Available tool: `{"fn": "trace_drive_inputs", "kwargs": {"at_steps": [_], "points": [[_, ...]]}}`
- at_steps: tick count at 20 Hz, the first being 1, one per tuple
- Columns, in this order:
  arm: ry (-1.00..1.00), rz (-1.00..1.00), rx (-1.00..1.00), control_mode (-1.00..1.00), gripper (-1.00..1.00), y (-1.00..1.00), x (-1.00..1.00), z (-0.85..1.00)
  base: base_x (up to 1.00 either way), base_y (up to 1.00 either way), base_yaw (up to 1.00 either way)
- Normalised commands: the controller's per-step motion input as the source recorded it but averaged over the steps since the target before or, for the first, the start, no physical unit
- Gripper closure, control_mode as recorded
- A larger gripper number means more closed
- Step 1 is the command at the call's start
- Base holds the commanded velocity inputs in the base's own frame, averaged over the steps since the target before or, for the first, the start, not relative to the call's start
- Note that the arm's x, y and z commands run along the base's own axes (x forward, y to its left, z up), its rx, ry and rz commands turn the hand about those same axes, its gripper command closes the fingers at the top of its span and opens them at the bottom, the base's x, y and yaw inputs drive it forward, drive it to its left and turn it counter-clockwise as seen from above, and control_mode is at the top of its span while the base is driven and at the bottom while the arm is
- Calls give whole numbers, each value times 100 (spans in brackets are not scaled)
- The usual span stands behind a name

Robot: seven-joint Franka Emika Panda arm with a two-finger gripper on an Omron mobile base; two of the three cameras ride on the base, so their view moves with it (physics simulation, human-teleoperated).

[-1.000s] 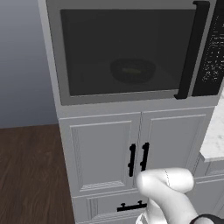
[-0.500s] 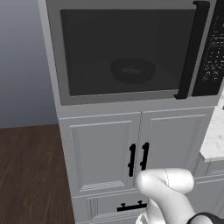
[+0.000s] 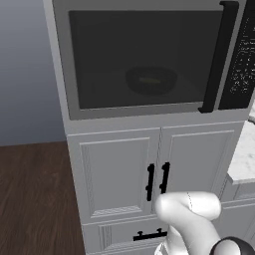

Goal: Pick the lemon wedge from the sink and place it in the bowl. Then pick the bowl and place it in the microwave. Then close the microwave door and press the start button.

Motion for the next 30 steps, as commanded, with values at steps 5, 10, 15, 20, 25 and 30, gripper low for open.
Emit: {"fn": "trace_drive_inputs", "kwargs": {"at_steps": [5, 10, 15, 20, 25, 30], "points": [[0, 0, 0, -100, -100, -2, 16, 0, 0, 0, 0], [0, 0, 0, -100, -100, -7, 10, -3, 0, 0, 0], [0, 0, 0, -100, -100, -7, 14, -6, 0, 0, 0], [0, 0, 0, -100, -100, -11, 14, -7, 0, 0, 0], [0, 0, 0, -100, -100, -11, 19, -7, 0, 0, 0], [0, 0, 0, -100, -100, -7, 38, -5, 0, 0, 0]]}}
